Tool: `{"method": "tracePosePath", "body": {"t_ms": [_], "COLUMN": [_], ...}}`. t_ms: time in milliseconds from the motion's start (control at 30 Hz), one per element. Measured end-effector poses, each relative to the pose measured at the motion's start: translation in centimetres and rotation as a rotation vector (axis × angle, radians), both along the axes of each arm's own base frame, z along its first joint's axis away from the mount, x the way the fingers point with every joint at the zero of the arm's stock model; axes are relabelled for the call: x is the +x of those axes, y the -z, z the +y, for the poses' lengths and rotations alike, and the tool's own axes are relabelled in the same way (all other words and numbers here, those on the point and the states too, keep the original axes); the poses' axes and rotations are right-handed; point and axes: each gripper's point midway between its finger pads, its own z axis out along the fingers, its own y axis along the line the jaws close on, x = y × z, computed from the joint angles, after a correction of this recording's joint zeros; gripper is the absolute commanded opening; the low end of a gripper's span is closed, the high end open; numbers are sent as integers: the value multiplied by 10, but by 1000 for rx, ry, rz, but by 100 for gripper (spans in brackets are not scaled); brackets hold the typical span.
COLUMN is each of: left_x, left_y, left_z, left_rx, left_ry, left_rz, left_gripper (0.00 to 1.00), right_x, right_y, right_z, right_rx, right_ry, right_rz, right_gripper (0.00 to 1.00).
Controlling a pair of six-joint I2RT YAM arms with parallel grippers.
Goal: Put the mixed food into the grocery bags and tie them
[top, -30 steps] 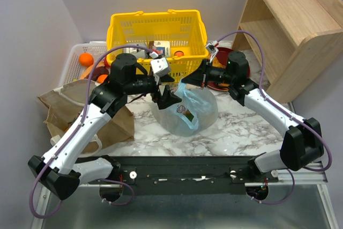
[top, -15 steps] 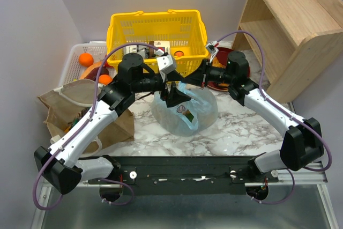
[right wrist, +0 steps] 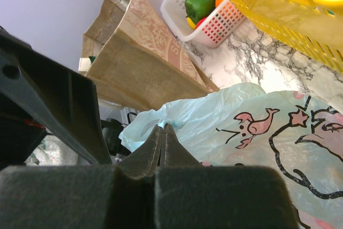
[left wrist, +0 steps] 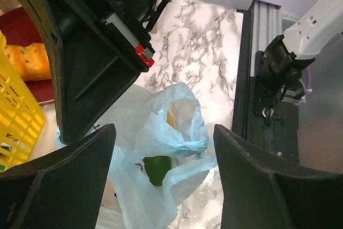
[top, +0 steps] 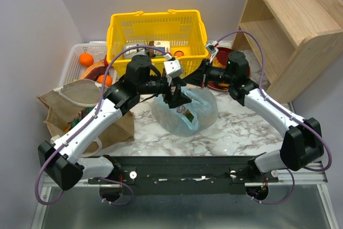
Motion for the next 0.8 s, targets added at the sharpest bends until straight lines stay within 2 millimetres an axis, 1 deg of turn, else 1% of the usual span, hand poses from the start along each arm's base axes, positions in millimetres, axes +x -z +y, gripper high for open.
{"method": "tracePosePath", "body": {"t_ms": [33, 67, 100, 133, 167, 200, 267, 467, 600, 800], "left_x": [1, 3, 5, 8, 10, 14, 19, 37, 42, 46], "left_y": [2, 5, 7, 9, 9, 10, 10, 14, 20, 25], "left_z": [-1, -1, -1, -1, -1, 0, 2, 9, 13, 16], "left_rx": [5, 13, 18, 23, 26, 29, 33, 50, 60, 65], "left_ry": [-3, -11, -17, -36, -46, -69, -104, -218, -262, -296], "left_rz": [2, 8, 8, 18, 11, 16, 12, 14, 24, 40], "left_gripper": [49, 32, 24, 11, 5, 3, 0, 0, 0, 0], "right_x": [0, 0, 0, 0, 1, 1, 1, -7, -15, -24], "right_y": [0, 0, 0, 0, 0, 0, -1, -15, -25, -26], "right_z": [0, 0, 0, 0, 0, -1, -2, -11, -18, -24], "right_rx": [0, 0, -1, -1, -2, -3, -7, -7, -4, -8], "right_ry": [0, 0, 1, 1, 4, 8, 18, 49, 68, 74], "right_rz": [0, 0, 0, -1, -2, -6, -9, -70, -126, -171], "right_gripper": [1, 1, 1, 1, 1, 1, 1, 1, 1, 1]}}
